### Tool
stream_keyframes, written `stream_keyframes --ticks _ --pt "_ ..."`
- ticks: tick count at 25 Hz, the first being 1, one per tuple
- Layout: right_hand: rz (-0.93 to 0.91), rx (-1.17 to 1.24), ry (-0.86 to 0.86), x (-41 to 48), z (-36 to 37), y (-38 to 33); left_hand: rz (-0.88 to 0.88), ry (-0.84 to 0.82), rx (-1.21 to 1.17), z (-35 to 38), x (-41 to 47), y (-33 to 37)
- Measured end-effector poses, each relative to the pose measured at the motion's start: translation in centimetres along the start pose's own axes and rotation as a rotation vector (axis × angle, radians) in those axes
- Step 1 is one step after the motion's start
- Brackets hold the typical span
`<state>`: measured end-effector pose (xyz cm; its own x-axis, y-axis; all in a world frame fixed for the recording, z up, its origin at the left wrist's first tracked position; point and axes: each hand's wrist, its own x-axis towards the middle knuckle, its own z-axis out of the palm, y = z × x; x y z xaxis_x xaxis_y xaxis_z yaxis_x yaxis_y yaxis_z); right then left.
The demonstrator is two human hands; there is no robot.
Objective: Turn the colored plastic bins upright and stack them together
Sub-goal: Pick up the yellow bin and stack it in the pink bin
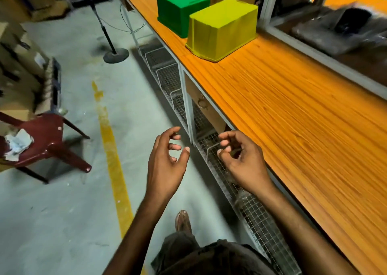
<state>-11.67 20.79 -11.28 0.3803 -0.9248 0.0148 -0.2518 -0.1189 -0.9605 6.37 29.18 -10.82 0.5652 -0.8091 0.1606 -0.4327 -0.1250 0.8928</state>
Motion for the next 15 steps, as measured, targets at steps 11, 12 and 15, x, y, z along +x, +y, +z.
stream_keyframes --ticks 11,12,15 --pt "0.007 0.029 0.232 21.1 7.0 -4.1 0.062 -0.225 -0.149 -1.3 27.0 -3.2" --pt "0.013 0.018 0.252 23.1 6.9 -3.8 0.058 -0.242 -0.163 -0.5 29.3 -3.5" --pt "0.018 -0.011 0.305 29.5 6.7 -2.2 0.080 -0.279 -0.189 2.1 35.9 -4.2"
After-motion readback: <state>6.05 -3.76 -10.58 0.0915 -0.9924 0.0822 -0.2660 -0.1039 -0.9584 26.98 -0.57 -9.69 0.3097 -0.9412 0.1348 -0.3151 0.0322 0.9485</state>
